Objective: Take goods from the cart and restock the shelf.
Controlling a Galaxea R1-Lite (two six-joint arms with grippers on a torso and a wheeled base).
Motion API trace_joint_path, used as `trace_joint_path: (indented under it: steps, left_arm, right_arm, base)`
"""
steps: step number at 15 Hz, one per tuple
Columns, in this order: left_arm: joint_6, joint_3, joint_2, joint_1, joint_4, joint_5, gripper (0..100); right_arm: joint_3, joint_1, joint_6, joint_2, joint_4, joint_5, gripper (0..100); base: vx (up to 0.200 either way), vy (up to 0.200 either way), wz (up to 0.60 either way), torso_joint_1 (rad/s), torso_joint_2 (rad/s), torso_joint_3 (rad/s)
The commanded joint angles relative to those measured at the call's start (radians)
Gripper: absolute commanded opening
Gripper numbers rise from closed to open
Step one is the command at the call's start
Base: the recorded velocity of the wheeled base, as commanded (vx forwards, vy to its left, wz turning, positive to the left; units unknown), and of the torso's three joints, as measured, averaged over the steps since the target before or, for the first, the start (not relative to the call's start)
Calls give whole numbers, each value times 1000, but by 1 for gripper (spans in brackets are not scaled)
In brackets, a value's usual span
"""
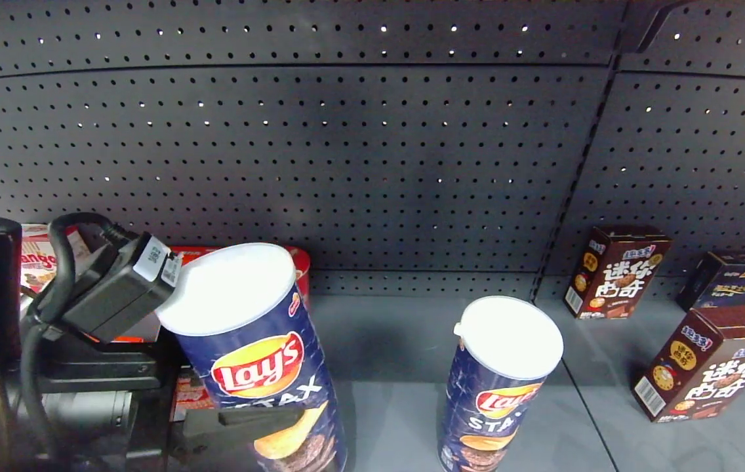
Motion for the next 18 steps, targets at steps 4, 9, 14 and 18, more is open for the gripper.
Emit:
trace_joint_path:
  steps: [4, 9, 14, 18]
  left_arm:
    - [-2, -200, 121, -79, 43, 76, 0]
    - [73, -433, 230, -75, 271, 85, 0]
    - [110, -447, 388, -76, 133, 92, 0]
    - [121, -481, 454, -71, 110, 101, 0]
  right_arm:
    - [45, -6, 25, -89, -1, -2, 100]
    - [43, -2, 27, -82, -4, 3, 100]
    - [43, 0, 53, -62, -14, 6, 100]
    - [45, -2, 55, -17, -67, 12, 100]
  base:
    - [0, 0, 0, 0, 0, 0]
    - [0, 0, 0, 0, 0, 0]
    - [0, 0, 0, 0, 0, 0]
    - [0, 0, 0, 0, 0, 0]
